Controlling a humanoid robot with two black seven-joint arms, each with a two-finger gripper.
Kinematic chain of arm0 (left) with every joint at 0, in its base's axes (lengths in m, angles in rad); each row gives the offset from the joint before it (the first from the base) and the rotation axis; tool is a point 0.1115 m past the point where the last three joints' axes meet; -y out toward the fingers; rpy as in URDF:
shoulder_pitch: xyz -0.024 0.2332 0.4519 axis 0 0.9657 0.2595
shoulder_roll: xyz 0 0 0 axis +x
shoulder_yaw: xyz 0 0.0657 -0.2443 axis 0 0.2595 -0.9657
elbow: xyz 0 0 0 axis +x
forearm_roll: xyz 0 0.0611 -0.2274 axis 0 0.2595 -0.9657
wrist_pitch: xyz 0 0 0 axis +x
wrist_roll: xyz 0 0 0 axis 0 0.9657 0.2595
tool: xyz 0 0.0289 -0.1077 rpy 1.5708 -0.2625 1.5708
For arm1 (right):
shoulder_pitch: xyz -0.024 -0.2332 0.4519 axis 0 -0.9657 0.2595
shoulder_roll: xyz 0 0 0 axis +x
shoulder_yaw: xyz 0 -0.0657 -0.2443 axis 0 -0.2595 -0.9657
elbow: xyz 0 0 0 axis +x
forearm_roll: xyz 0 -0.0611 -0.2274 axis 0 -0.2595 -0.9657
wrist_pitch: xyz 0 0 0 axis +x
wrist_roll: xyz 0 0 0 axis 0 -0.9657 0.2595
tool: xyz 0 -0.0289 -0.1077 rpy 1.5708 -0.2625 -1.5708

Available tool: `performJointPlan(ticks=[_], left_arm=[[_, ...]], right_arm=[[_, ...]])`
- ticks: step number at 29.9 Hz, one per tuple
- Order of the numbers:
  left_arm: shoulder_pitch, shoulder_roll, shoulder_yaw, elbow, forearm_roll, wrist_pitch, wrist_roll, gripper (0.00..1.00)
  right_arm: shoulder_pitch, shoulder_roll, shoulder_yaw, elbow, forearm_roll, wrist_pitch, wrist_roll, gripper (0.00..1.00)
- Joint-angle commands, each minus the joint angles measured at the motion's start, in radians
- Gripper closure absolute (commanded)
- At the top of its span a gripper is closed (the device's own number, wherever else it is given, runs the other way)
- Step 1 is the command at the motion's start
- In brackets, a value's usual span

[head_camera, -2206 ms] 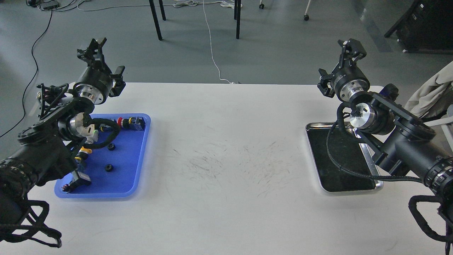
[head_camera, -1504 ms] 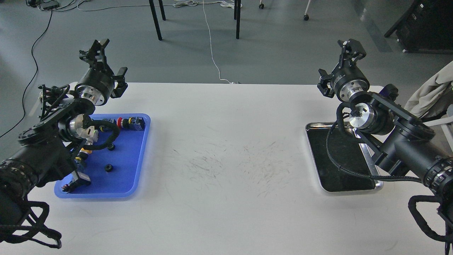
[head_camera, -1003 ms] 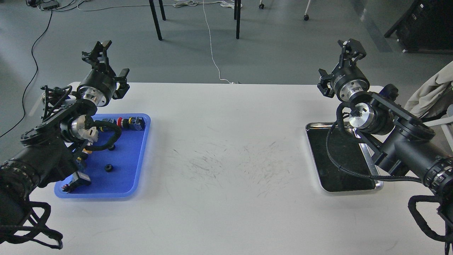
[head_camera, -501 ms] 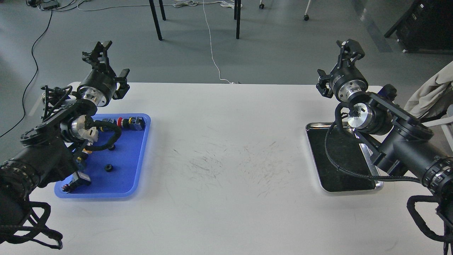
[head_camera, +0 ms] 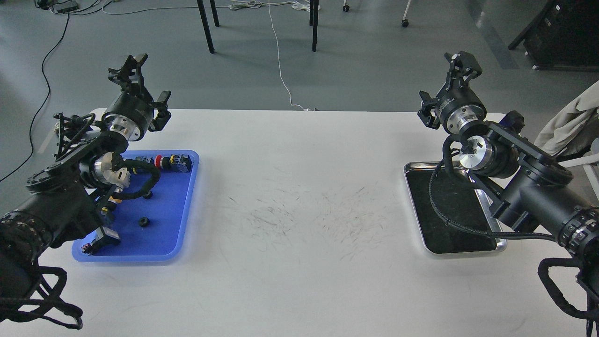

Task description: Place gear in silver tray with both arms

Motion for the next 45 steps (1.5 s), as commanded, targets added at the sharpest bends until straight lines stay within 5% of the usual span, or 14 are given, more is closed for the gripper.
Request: performJointPlan(ticks=[1,16,24,30,45], left_arm=[[0.000,0.001,0.000,-0.002,0.001,0.000,0.000,0.01],[-0.005,0.058,0.089,-0.011,0.010,-0.025,0.000,0.01],[-0.029,0.156,0.205,-0.020,0.054,-0.103,0.007,0.01],[-0.098,0.257,0.192,-0.026,0.048,-0.256,0.047,0.01],[-0.109,0.315,0.255,-0.072,0.445,-0.260,0.044,0.01]], right_arm=[[-0.002,0.000,-0.001,-0.002,0.000,0.000,0.001,0.01],[-0.002,-0.002,0.000,0.000,0.000,0.000,0.001,0.01],[-0.003,-0.002,-0.001,0.000,0.000,0.000,0.001,0.01],[-0.005,0.000,-0.001,-0.002,0.000,0.000,-0.001,0.01],[-0.005,-0.002,-0.006,-0.003,0.000,0.000,0.001,0.01]])
